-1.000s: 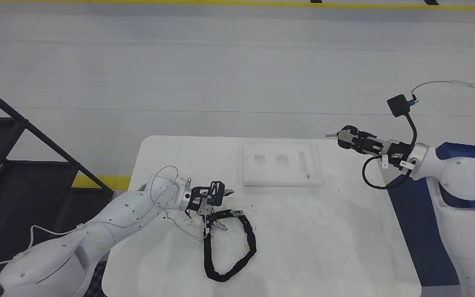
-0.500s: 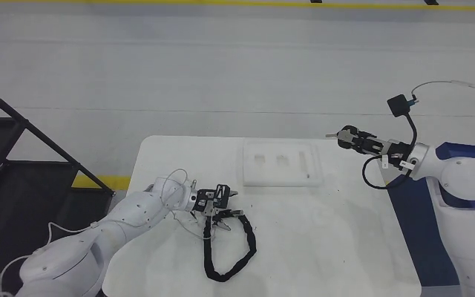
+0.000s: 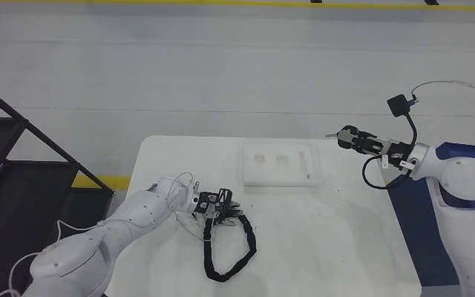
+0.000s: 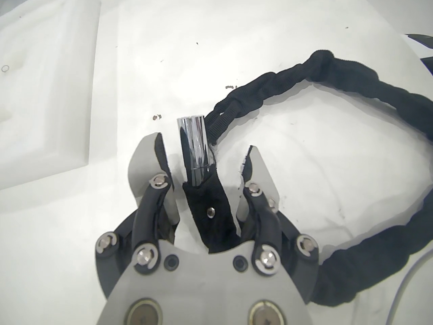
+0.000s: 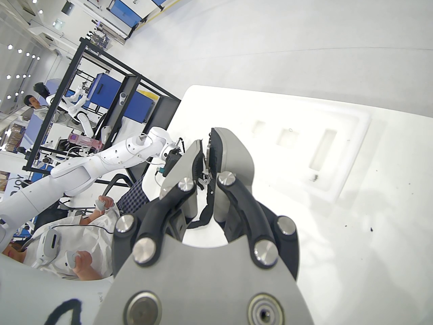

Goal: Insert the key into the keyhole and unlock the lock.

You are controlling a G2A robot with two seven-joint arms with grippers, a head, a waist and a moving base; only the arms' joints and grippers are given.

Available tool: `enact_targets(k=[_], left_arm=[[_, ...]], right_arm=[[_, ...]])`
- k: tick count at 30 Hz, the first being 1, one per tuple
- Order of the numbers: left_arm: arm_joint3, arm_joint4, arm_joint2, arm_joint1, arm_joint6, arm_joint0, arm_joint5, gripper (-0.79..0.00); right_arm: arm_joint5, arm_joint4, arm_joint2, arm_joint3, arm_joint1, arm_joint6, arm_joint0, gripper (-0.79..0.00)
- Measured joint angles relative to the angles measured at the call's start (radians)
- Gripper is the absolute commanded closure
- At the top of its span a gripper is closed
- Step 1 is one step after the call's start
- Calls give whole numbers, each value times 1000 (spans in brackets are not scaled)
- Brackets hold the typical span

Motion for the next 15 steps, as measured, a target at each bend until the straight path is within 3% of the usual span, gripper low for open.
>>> enact_targets(k=[7,15], left_arm=[[14,6,-12,-5,60,-8,0,0],[-45,-5,-47,18,129,-9,-5,0]], right_arm=[[0,0,0,0,0,0,0,0],[0,0,0,0,0,0,0,0]])
